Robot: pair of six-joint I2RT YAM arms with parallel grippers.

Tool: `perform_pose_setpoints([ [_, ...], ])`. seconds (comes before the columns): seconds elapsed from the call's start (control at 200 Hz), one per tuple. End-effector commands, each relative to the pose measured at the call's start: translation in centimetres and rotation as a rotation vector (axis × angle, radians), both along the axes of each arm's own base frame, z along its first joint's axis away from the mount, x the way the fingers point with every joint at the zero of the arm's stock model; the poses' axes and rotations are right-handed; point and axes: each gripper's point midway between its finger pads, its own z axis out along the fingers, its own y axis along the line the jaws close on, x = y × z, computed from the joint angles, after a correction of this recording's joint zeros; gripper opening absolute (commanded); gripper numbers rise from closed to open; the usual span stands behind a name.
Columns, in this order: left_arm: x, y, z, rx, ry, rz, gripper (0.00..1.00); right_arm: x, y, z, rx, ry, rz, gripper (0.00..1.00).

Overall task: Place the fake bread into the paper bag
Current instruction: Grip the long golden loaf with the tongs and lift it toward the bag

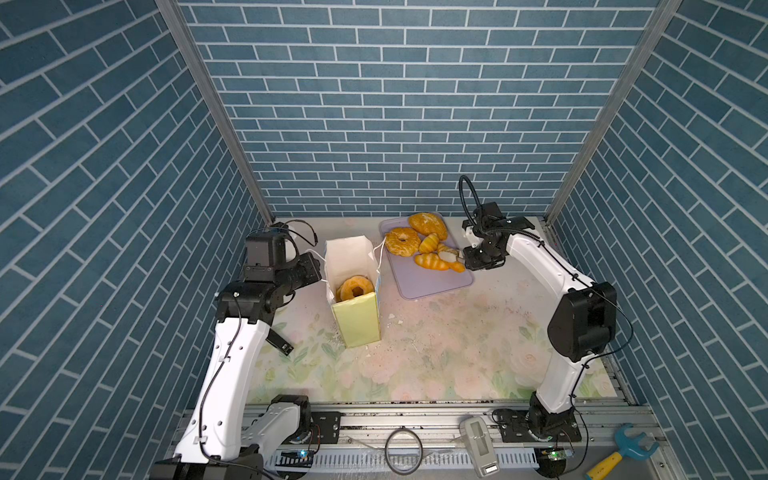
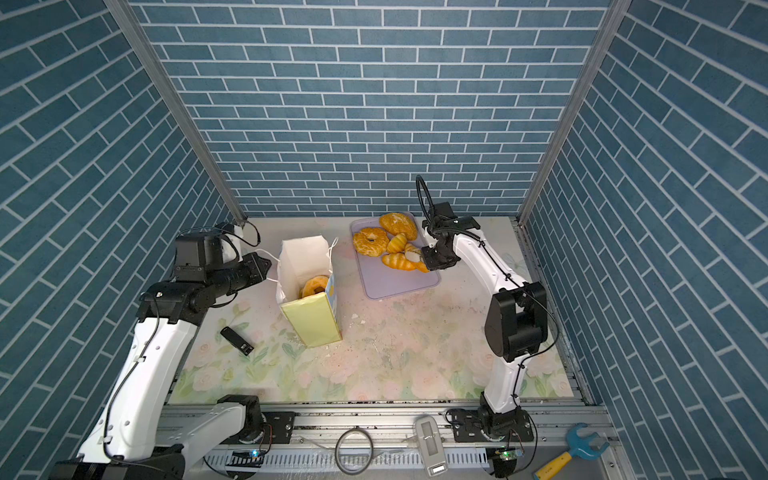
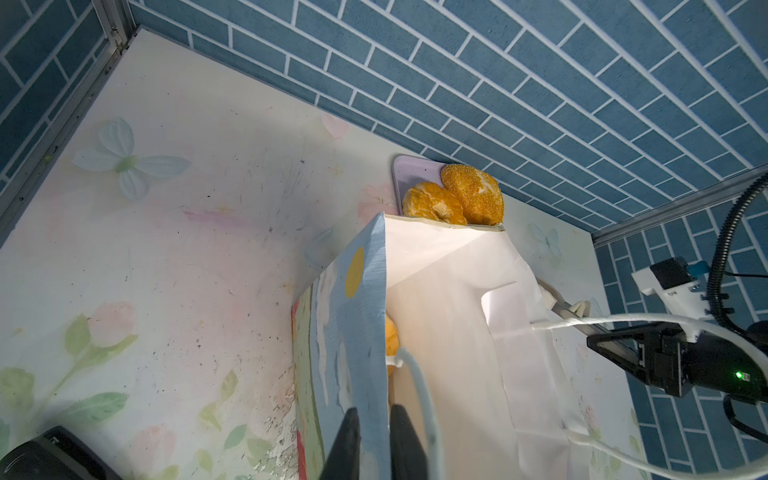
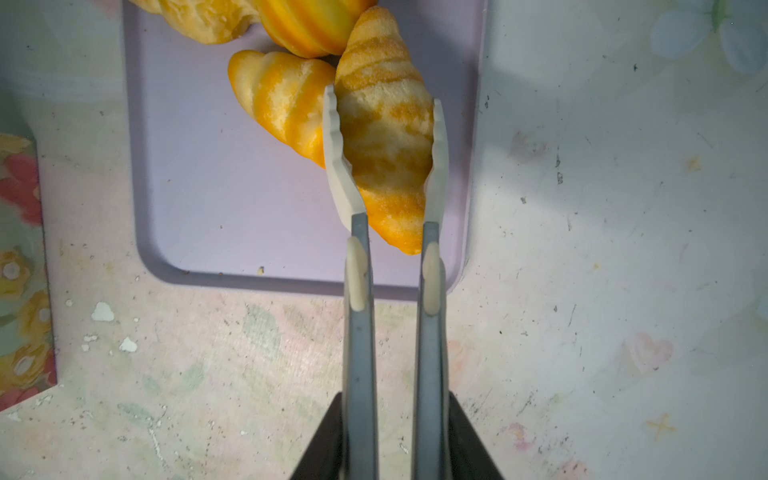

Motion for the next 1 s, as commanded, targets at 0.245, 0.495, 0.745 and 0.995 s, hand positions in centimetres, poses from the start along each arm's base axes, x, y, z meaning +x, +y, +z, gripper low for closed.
perform_pose_setpoints([
  [0.245,-0.3,0.0,0.2,-0.012,-0.017,0.001,0.17,-2.8,1.1,4.9,0.070,-0.077,0.024,0.23],
  [0.495,-0.5,0.0,0.4,-0.010,-0.026,-0.003,0.17,-4.8,1.3,10.6,0.074,-0.212,0.037,0.23],
  [0.745,-0.3,0.0,0.3,-0.003,-0.026,-0.004,0.17,-8.2,5.4,19.2,0.193,-0.393,0.185,0.23],
  [0.995,-0.4,0.2,1.2,0.019,-0.046,-0.008,0.18,-11.3,11.1,26.6,0.292,-0.560,0.355,0.22],
])
